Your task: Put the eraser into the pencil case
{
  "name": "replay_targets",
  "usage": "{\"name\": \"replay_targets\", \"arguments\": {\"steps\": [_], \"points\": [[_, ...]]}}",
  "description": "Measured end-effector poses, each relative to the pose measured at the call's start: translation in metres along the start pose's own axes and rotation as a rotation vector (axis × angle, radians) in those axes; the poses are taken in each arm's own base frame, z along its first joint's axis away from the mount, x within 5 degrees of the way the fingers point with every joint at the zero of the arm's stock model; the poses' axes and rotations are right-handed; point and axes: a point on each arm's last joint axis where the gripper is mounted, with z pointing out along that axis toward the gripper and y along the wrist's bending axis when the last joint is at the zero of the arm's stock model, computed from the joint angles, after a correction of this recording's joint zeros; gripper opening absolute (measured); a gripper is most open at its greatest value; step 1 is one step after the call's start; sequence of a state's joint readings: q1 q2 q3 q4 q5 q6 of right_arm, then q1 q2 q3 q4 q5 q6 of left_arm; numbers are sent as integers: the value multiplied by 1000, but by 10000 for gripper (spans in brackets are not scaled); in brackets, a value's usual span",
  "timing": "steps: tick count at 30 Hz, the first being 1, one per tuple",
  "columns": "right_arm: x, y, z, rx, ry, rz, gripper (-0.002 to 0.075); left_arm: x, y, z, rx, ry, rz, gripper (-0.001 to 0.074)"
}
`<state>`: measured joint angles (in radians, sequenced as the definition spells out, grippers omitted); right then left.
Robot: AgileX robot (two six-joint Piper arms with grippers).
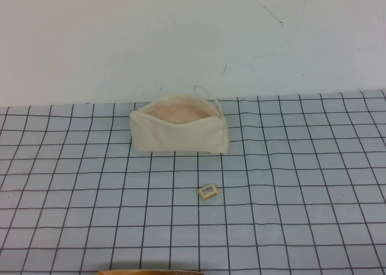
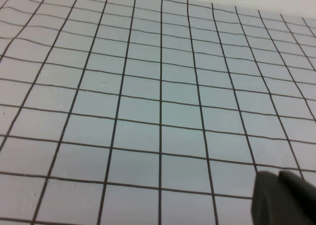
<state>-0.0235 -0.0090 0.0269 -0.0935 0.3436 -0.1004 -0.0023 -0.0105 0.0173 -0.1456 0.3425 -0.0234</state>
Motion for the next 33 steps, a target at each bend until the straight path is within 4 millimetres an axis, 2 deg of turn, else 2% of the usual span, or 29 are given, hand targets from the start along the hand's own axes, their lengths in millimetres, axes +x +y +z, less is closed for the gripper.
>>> {"name": "replay_targets", "arguments": {"steps": [29,33], "points": [[0,0,0,-3,0,8,-1,0,0,0,0,0,0,-1],[0,3,0,-35,-3,91,-1,0,0,0,0,0,0,-1]]}}
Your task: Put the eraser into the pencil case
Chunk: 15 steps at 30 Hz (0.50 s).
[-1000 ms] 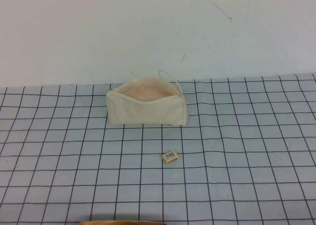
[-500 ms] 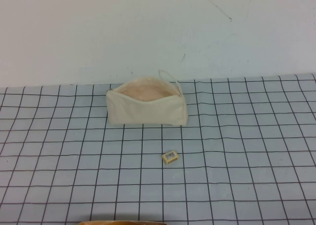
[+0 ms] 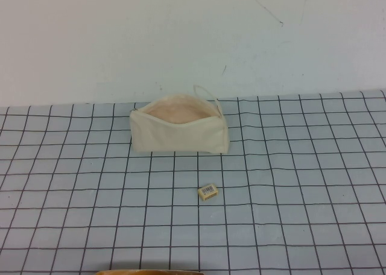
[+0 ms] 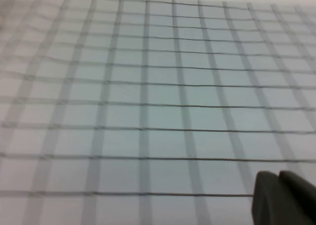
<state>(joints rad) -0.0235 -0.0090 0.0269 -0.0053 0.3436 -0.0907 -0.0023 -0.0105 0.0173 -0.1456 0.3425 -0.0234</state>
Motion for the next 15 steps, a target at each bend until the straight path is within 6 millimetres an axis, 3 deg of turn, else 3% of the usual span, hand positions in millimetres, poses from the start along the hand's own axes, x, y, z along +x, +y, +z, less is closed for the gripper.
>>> {"name": "replay_targets", "arguments": {"steps": [4,7,12,15], "points": [[-5,16,-1,-184,-10,562,-1,0,0,0,0,0,0,-1],[-10,22,-3,-274,-14,803,-1,0,0,0,0,0,0,-1],[-15,20,-3,-275,-70,827,-1,0,0,0,0,0,0,-1],[-17,18,-3,-259,-111,735,-1,0,0,0,0,0,0,-1]]}}
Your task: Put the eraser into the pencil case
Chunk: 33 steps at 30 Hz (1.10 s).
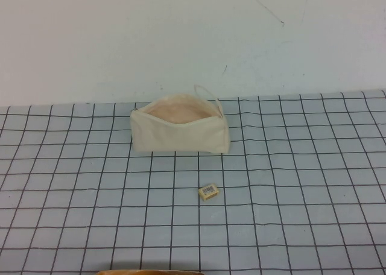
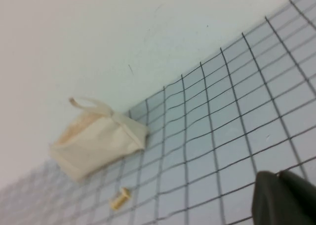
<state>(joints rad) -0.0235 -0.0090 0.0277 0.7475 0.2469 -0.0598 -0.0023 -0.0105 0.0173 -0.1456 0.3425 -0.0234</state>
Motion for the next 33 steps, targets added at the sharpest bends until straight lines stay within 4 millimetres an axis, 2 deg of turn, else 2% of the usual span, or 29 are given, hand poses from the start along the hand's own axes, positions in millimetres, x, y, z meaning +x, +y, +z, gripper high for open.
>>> {"name": "replay_targets", "arguments": {"steps": [3,7,11,15,20,25,29,33], "points": [[-4,6,-2,-19,9,-185,-1,0,0,0,0,0,0,-1],[-27,34,-10,-65,50,-454,-1,0,0,0,0,0,0,-1],[-55,60,-7,-60,223,-668,-1,0,0,0,0,0,0,-1],[-90,93,5,-111,472,-838,-1,0,0,0,0,0,0,-1],[-126,115,42,-153,726,-876,-1,0,0,0,0,0,0,-1],[-143,122,88,-182,887,-857,-1,0,0,0,0,0,0,-1],[-141,134,128,-183,1007,-913,-1,0,0,0,0,0,0,-1],[-121,154,170,-71,1129,-1000,-1,0,0,0,0,0,0,-1]]}}
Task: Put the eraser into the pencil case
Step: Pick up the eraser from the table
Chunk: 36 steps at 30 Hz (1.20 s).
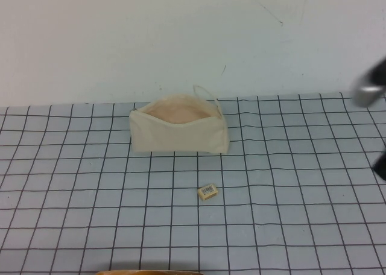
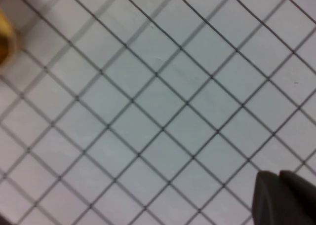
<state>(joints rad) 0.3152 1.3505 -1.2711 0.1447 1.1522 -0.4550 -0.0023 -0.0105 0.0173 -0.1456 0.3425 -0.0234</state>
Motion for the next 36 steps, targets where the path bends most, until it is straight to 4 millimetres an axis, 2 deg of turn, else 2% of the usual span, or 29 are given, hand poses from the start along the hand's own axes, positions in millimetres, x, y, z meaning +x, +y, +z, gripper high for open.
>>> {"name": "replay_targets", "arguments": {"steps": [4,8,13,16,19,21,26,28,31,36], "points": [[-47,15,32,96,126,-54,-1,0,0,0,0,0,0,-1],[-90,35,74,111,183,-95,-1,0,0,0,0,0,0,-1],[-133,55,120,82,184,-126,-1,0,0,0,0,0,0,-1],[-150,64,149,55,192,-130,-1,0,0,0,0,0,2,-1],[-161,69,173,22,194,-121,26,0,0,0,0,0,2,-1],[-167,72,185,-7,193,-109,90,0,0,0,0,0,2,-1],[-170,74,216,-39,223,-70,407,0,0,0,0,0,2,-1],[-169,74,226,-38,229,-51,501,0,0,0,0,0,2,-1],[-171,73,240,-22,205,2,549,0,0,0,0,0,2,-1],[-173,67,256,-6,167,48,568,0,0,0,0,0,2,-1]]}}
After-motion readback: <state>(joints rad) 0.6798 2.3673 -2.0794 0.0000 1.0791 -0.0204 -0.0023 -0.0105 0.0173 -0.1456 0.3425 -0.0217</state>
